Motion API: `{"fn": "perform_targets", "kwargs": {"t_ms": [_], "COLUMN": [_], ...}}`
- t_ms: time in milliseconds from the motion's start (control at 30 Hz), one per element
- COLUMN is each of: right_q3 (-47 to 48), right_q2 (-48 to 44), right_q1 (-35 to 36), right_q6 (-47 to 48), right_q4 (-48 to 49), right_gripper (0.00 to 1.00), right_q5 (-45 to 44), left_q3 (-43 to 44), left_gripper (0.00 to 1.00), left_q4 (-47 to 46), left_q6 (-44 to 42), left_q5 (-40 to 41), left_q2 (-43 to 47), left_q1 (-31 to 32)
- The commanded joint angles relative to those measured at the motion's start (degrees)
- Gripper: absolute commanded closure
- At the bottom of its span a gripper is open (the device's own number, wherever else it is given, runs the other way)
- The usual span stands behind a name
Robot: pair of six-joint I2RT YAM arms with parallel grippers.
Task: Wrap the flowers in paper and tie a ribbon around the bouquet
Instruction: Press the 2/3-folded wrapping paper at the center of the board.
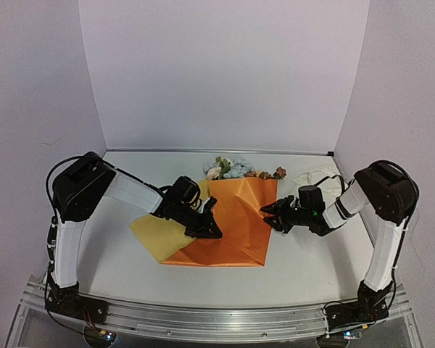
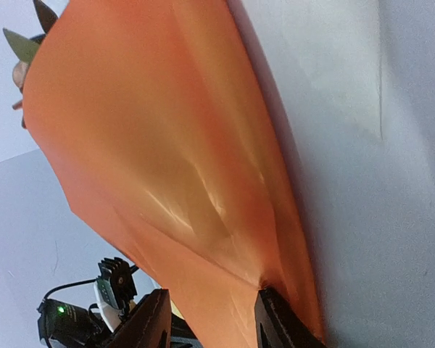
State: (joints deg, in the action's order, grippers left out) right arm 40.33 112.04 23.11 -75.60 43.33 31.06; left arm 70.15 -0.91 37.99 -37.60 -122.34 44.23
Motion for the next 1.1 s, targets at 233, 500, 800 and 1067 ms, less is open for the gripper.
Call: {"fn": "perform_targets", "kwargs": {"t_ms": [233,500,800,1067], "right_q3": [7.7,13.7,22.6,30.5], "right_q2": [5.3,9.8,13.0,15.4], "right_q1": [-5.2,-8.1,-10.6,-12.4], "right_q6": [-1.9,-2.0,0.0,2.6], "right_q4": [0.1,-2.1,-9.0,-16.6], "right_gripper": [0.58,0.58,0.58,0.58], "right_q5": [-1.8,-1.9,-2.4,-2.1], "left_q3": [-0.6,-0.1,0.9,1.3], "left_gripper": [0.91,0.91,0.91,0.92], "left_q4": [8.1,8.4,9.2,9.4], "left_q6": [-1.7,-2.1,-2.4,-2.4], "left_q5": [6.4,6.1,5.6,5.5], "left_q2": [-3.7,-3.9,-4.3,-4.5], "left_q1": [-1.2,-1.2,-1.3,-1.3]}}
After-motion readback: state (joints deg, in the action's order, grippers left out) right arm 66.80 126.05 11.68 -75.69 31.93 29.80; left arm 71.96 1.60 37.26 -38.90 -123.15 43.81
